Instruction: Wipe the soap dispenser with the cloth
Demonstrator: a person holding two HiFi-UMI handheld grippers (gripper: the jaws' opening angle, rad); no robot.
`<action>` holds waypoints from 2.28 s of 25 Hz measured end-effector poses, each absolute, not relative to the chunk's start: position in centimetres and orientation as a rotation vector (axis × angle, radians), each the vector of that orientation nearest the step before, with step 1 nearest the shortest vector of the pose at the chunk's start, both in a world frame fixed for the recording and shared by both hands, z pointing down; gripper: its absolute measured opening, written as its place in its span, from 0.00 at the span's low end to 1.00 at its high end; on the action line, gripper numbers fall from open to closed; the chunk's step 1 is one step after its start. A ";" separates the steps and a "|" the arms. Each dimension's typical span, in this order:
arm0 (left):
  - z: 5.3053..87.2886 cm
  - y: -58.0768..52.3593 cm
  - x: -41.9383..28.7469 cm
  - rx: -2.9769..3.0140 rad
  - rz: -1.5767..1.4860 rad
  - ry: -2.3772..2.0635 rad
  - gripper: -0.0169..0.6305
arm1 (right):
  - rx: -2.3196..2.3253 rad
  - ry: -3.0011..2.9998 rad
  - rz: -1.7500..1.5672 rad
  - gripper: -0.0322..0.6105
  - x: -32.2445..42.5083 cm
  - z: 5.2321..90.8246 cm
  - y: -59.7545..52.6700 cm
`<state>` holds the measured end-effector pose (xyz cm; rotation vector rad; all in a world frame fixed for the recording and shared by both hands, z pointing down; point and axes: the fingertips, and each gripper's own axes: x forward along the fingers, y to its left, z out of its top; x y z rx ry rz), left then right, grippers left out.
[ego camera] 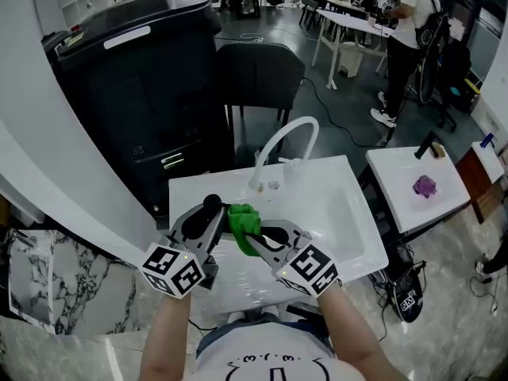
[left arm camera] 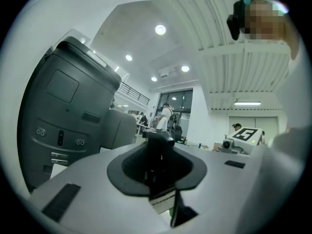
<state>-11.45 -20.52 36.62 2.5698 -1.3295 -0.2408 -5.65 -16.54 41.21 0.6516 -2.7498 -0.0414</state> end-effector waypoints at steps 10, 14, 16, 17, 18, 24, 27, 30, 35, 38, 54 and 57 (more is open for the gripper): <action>34.9 -19.2 -12.0 2.626 -0.291 -1.340 0.17 | 0.681 -2.634 -0.026 0.12 -3.4 44.1 -15.6; 34.9 -18.2 -11.6 2.704 -0.220 -1.342 0.17 | 0.797 -2.727 0.012 0.12 -1.8 41.6 -15.5; 34.9 -17.7 -11.1 2.743 -0.181 -1.330 0.17 | 0.843 -2.798 0.041 0.12 -1.5 39.9 -15.9; 34.9 -17.4 -10.8 2.764 -0.164 -1.320 0.17 | 0.858 -2.838 0.068 0.12 -1.4 39.1 -16.1; 34.9 -17.2 -10.4 2.785 -0.148 -1.308 0.17 | 0.866 -2.878 0.102 0.12 -1.5 38.3 -16.2; 34.8 -16.8 -8.7 2.799 -0.150 -1.258 0.17 | 0.845 -2.883 0.190 0.12 -3.5 38.5 -16.7; 34.9 -16.8 -9.3 2.737 -0.239 -1.244 0.17 | 0.894 -2.785 0.270 0.12 -3.2 40.6 -17.1; 34.4 -16.4 -10.1 2.736 -0.299 -1.254 0.17 | 0.894 -2.666 0.255 0.12 -3.0 43.4 -16.9; 34.3 -16.1 -10.6 2.768 -0.248 -1.284 0.17 | 0.848 -2.646 0.277 0.12 -3.4 44.6 -16.7; 34.7 -15.9 -10.9 2.805 -0.195 -1.321 0.17 | 0.856 -2.636 0.246 0.12 -2.7 44.5 -17.2; 35.1 -12.0 -4.6 3.763 0.789 -1.177 0.17 | 0.425 -2.985 0.194 0.12 -2.8 35.9 -17.9; 35.7 -11.0 -3.6 3.868 0.903 -1.064 0.17 | 0.268 -2.954 0.143 0.12 -3.2 36.3 -17.0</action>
